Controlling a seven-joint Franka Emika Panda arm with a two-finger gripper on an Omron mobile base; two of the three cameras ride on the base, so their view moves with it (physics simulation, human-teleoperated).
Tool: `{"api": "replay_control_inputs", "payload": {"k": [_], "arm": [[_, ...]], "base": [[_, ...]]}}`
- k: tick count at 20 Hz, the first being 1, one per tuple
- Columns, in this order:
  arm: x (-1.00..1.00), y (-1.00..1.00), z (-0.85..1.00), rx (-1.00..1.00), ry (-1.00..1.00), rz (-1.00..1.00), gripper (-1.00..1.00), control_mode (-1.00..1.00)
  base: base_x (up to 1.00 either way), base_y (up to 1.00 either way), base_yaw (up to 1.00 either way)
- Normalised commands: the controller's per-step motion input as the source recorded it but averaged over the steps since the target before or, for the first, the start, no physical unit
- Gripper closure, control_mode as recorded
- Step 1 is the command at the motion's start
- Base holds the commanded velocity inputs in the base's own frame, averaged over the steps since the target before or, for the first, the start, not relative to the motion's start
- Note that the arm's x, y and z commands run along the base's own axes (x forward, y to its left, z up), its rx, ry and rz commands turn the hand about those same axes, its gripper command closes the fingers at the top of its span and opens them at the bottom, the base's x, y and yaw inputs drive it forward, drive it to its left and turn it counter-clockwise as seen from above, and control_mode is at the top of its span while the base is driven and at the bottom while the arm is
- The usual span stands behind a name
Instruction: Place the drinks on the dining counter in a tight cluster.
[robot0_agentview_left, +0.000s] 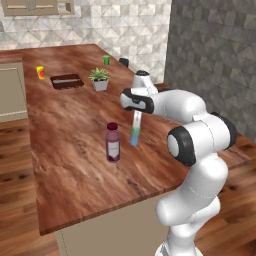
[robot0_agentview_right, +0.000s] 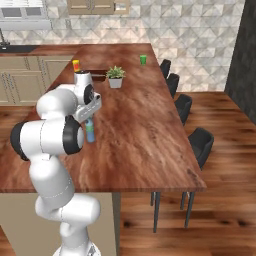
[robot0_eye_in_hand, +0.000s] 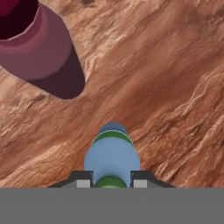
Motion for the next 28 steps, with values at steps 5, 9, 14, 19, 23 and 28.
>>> {"api": "replay_control_inputs", "payload": {"k": [5, 9, 14, 19, 23, 28], "arm": [[-0.11, 0.0, -0.3, 0.0, 0.0, 0.06, 1.0, -1.0], [-0.19, 0.0, -0.27, 0.0, 0.0, 0.04, 1.0, -1.0], [-0.02, 0.0, -0.25, 0.0, 0.0, 0.04, 1.0, -1.0], [0.0, 0.0, -0.14, 0.0, 0.0, 0.03, 1.0, -1.0], [0.02, 0.0, -0.15, 0.0, 0.0, 0.04, 1.0, -1.0], [0.04, 0.0, -0.2, 0.0, 0.0, 0.04, 1.0, -1.0]], "base": [[0.0, 0.0, 0.0], [0.0, 0.0, 0.0], [0.0, 0.0, 0.0], [0.0, 0.0, 0.0], [0.0, 0.0, 0.0], [0.0, 0.0, 0.0]]}}
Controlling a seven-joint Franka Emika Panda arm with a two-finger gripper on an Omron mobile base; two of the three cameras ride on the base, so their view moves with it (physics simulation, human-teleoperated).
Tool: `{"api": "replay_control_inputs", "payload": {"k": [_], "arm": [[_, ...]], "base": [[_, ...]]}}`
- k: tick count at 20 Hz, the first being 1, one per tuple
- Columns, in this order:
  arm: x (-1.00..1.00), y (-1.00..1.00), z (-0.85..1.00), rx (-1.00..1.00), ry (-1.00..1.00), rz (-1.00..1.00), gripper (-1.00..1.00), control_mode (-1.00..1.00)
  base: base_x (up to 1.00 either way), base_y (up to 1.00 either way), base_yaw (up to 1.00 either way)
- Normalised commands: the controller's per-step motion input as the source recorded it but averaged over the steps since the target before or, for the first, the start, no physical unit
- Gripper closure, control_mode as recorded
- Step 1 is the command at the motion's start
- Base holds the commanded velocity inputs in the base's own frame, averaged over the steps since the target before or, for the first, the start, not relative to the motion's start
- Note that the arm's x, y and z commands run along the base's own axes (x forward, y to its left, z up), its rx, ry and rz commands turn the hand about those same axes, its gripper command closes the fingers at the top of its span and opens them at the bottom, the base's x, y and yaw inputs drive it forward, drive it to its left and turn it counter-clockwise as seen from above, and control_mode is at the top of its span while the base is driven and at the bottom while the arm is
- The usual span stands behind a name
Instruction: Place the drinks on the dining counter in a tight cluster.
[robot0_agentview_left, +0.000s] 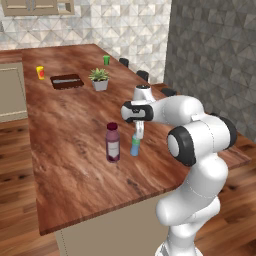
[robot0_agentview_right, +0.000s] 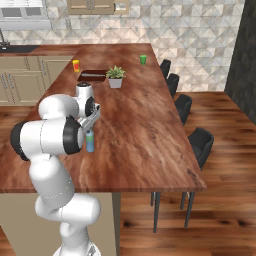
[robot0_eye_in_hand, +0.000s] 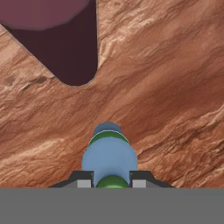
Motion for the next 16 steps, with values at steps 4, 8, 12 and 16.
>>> {"api": "replay_control_inputs", "payload": {"k": [4, 8, 12, 16], "arm": [[0.0, 0.0, -0.19, 0.0, 0.0, 0.03, 1.0, -1.0], [0.0, 0.0, 0.0, 0.0, 0.0, 0.02, 1.0, -1.0], [0.0, 0.0, 0.0, 0.0, 0.0, 0.0, 1.0, -1.0], [0.0, 0.03, 0.0, 0.0, 0.0, 0.0, -1.0, -1.0]], "base": [[0.0, 0.0, 0.0], [0.0, 0.0, 0.0], [0.0, 0.0, 0.0], [0.0, 0.0, 0.0]]}}
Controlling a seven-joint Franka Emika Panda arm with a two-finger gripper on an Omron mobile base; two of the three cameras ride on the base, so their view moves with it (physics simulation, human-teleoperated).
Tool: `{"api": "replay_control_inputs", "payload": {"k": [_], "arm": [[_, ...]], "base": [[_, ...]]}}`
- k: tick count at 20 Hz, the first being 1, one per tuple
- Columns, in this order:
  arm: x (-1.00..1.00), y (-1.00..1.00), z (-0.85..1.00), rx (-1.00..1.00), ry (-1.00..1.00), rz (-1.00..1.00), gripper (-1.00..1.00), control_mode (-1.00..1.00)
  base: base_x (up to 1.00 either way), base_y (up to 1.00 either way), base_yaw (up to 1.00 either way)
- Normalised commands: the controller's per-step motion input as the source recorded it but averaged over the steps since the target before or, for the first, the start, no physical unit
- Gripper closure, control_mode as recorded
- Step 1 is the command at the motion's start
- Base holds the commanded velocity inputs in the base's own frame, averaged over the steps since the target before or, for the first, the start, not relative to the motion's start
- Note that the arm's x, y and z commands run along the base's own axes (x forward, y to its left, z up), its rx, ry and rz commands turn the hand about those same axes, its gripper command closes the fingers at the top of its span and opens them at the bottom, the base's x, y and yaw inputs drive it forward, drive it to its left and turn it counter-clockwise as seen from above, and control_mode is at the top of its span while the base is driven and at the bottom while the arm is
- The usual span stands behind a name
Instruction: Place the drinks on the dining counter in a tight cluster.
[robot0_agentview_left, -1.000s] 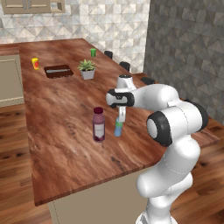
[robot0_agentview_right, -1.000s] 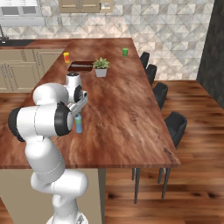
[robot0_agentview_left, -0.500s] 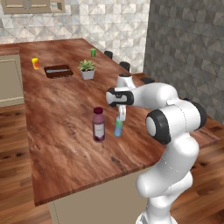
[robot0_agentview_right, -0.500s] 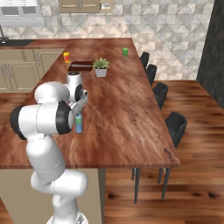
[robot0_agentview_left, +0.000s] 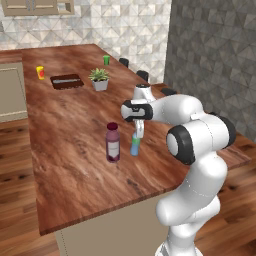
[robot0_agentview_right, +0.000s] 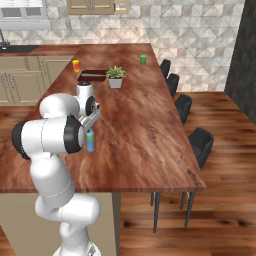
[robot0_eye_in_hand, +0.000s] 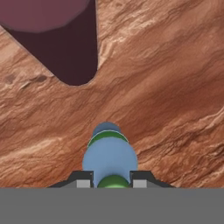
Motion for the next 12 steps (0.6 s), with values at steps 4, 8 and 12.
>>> {"api": "replay_control_inputs", "payload": {"k": [4, 8, 12], "arm": [[0.0, 0.01, 0.0, 0.0, 0.0, 0.0, -1.0, -1.0], [0.0, 0.0, 0.0, 0.0, 0.0, 0.0, -1.0, -1.0], [0.0, 0.0, 0.0, 0.0, 0.0, 0.0, -1.0, -1.0]], "base": [[0.0, 0.0, 0.0], [0.0, 0.0, 0.0], [0.0, 0.0, 0.0]]}}
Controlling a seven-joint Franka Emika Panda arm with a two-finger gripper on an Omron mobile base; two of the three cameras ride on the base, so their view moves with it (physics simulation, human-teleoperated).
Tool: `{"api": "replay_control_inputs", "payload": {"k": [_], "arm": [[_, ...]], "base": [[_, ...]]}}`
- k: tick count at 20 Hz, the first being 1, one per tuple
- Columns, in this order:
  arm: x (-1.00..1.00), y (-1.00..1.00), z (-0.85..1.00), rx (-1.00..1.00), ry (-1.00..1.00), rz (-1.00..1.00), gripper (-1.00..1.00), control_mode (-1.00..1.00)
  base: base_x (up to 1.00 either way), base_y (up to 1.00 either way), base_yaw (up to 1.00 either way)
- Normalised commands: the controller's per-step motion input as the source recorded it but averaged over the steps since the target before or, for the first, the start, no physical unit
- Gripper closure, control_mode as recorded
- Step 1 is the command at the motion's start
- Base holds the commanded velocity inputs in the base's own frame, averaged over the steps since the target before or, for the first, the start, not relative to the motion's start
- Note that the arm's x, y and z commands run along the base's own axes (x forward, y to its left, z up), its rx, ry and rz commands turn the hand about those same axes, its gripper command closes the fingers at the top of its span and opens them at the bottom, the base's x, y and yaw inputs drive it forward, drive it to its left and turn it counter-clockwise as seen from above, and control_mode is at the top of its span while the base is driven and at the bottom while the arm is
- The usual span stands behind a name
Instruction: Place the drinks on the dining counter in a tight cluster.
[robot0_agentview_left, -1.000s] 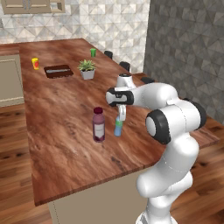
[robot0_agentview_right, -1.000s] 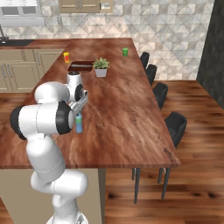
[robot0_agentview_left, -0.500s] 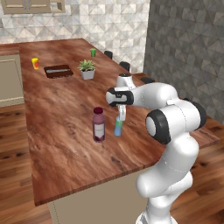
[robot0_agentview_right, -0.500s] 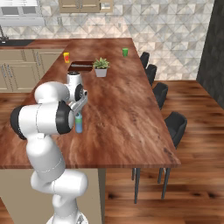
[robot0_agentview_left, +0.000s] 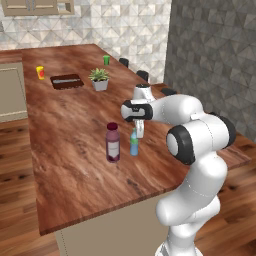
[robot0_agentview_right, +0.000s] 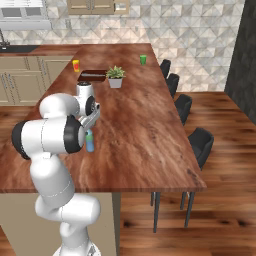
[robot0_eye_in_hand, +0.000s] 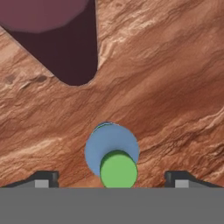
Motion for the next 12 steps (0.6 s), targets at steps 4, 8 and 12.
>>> {"api": "replay_control_inputs", "payload": {"k": [4, 8, 12], "arm": [[-0.21, 0.0, 0.11, 0.0, -0.01, -0.01, -1.0, -1.0], [-0.67, -0.01, 0.44, 0.01, -0.13, -0.12, -1.0, -1.0], [-0.74, -0.08, 0.45, 0.04, -0.16, -0.18, -1.0, -1.0]], "base": [[0.0, 0.0, 0.0], [0.0, 0.0, 0.0], [0.0, 0.0, 0.0]]}}
